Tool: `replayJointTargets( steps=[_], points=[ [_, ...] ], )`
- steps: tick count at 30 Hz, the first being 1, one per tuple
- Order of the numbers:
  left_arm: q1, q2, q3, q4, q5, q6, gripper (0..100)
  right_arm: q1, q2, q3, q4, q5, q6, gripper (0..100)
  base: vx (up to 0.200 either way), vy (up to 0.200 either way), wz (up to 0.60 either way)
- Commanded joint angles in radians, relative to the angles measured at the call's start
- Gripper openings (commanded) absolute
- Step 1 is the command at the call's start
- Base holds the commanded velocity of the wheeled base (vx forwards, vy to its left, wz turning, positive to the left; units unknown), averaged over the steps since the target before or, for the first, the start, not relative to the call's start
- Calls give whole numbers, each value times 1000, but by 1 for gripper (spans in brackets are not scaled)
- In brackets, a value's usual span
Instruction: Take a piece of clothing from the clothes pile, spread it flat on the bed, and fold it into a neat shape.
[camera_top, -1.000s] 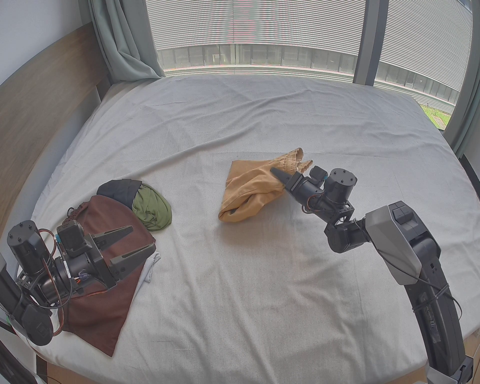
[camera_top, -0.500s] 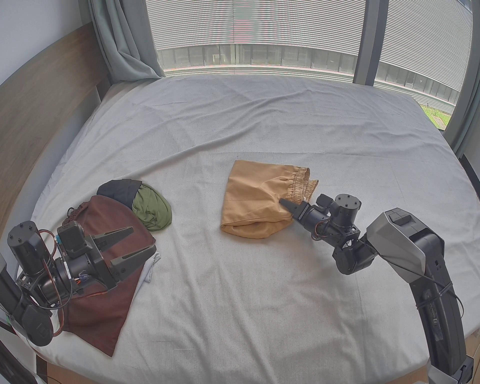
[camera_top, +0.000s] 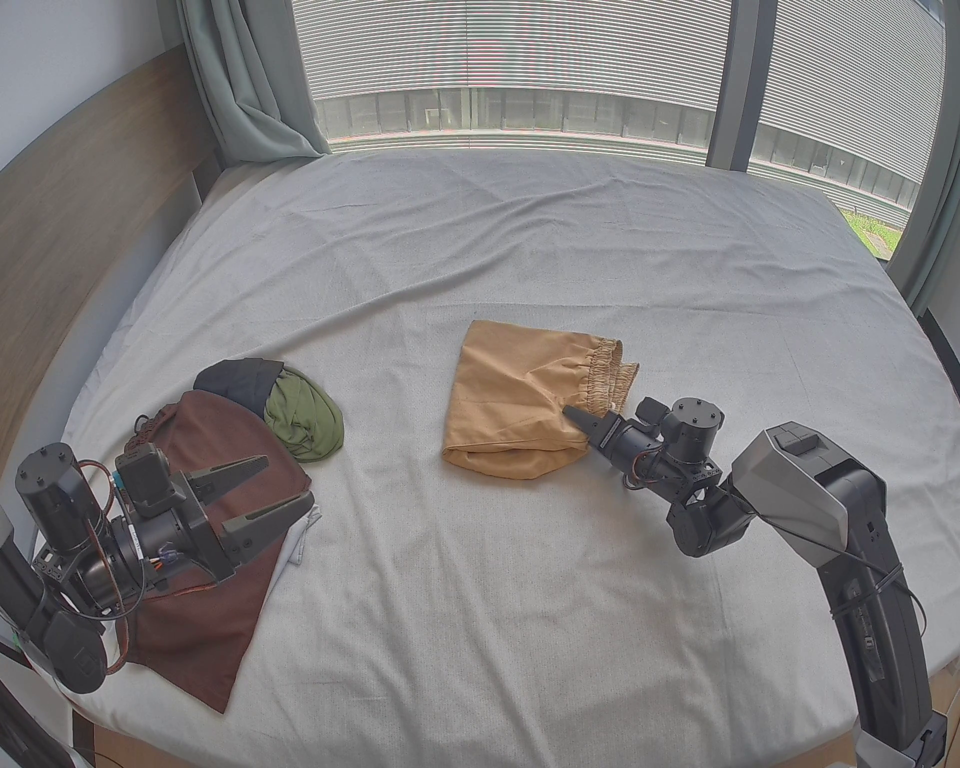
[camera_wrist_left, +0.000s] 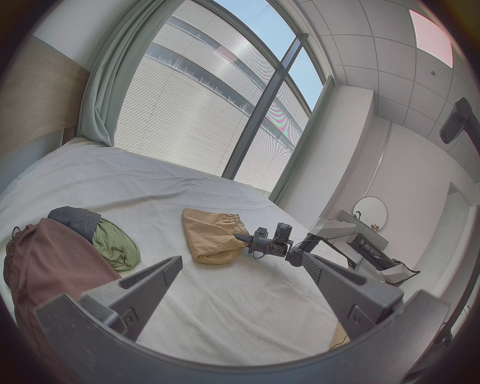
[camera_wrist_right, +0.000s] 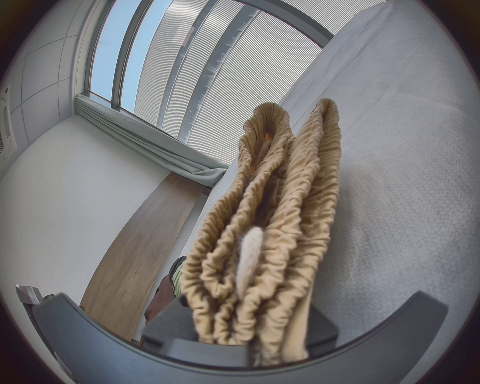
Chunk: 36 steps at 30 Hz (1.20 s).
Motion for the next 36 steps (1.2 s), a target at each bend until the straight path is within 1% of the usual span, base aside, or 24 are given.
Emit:
replayJointTargets(
  steps=[1,4,8,9,11,13,15,16,19,22,23,24,29,32,33,36],
  points=[
    [-2,2,0,0,0,-2,100,-4,4,-2,-5,-1,-2,100,0,0,0],
    [-2,2,0,0,0,-2,100,-13,1,5,-14,1,-2,100,0,0,0],
    [-2,2,-2,0,0,-2,100,-15,-25,77,-39,2,-8,100,0,0,0],
    [-2,2,-3,0,0,-2,100,-15,-62,146,-43,2,-20,100,0,0,0],
    [-2,2,-3,0,0,-2,100,-13,-84,205,-45,2,-37,100,0,0,0],
    [-2,1,-6,-2,0,-2,100,-5,-122,304,-63,4,-57,100,0,0,0],
    [-2,-2,-6,0,0,-3,100,-2,-136,352,-80,4,-60,100,0,0,0],
    [-2,-4,-5,0,0,-3,100,7,-154,415,-108,4,-61,100,0,0,0],
    [-2,-4,-6,-2,0,-3,100,44,-202,528,-149,5,-80,100,0,0,0],
    [-2,-2,-6,-2,0,-3,100,85,-254,616,-181,4,-90,100,0,0,0],
    [-2,-2,-6,-2,0,-3,100,85,-254,616,-181,4,-90,100,0,0,0],
    [-2,-2,-6,-2,0,-3,100,117,-303,662,-197,4,-90,100,0,0,0],
    [-2,-5,-6,0,0,-3,100,162,-412,696,-200,22,-89,100,0,0,0],
    [-2,-5,-5,-2,0,-2,100,162,-446,686,-197,30,-87,100,0,0,0],
    [-2,-5,-5,-2,0,-2,100,159,-475,666,-184,47,-86,100,0,0,0],
    [-2,-4,-5,-2,0,-2,100,148,-483,614,-181,62,-78,100,0,0,0]
  ],
)
